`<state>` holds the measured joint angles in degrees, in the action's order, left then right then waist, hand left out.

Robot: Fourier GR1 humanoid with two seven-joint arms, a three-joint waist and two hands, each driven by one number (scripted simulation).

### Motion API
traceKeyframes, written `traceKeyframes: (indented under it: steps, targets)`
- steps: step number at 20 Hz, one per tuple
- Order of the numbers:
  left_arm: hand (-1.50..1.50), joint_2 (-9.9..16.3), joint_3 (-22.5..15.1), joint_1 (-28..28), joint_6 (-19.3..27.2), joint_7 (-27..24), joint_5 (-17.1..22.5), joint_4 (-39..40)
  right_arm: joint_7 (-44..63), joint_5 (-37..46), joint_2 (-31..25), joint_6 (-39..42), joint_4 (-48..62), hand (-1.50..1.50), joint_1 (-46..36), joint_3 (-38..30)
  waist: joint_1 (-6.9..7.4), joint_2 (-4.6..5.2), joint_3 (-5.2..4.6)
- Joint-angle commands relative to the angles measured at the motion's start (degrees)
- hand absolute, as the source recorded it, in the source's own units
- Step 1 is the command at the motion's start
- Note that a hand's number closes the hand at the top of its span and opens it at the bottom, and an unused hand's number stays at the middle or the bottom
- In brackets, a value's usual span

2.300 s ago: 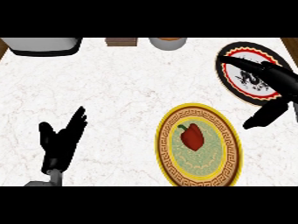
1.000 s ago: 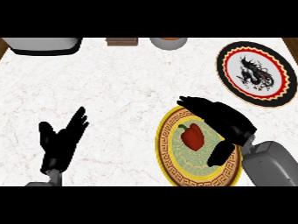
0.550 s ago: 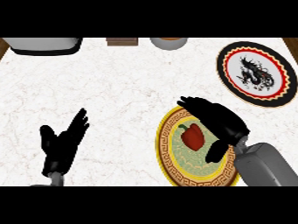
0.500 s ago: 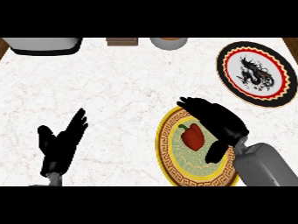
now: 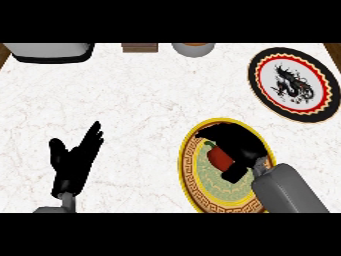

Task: Pick the bell pepper from the plate and place it in the plate

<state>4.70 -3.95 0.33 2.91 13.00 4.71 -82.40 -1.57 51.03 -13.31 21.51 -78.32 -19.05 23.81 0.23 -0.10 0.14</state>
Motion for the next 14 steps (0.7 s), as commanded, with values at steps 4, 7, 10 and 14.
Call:
traceKeyframes:
  steps: [4, 7, 10, 14]
  targets:
    - [0.00, -0.02, 0.80, -0.73, 0.28, 3.79, -0.25, -1.95, -9.43, 5.74, -2.16, -3.93, 5.72, 1.50, -0.73, -1.53, -0.08, 0.10, -0.13]
    - [0.00, -0.38, 1.21, 0.29, -0.71, -0.65, -0.84, 1.37, -9.12, 9.17, 3.03, -7.31, 10.75, 1.50, -3.86, -1.40, 0.03, 0.13, -0.14]
    - [0.00, 0.12, 2.01, -0.21, -0.92, 0.62, -0.54, 0.40, -12.26, 8.76, -1.37, -7.89, 5.48, 1.50, -0.01, -4.22, -0.17, 0.08, -0.14]
    - [0.00, -0.03, 1.57, 0.40, -1.32, -0.14, -0.27, 0.59, -0.03, 7.74, 10.14, -15.43, 6.85, 1.50, -4.54, -8.29, 0.46, 0.20, -0.13]
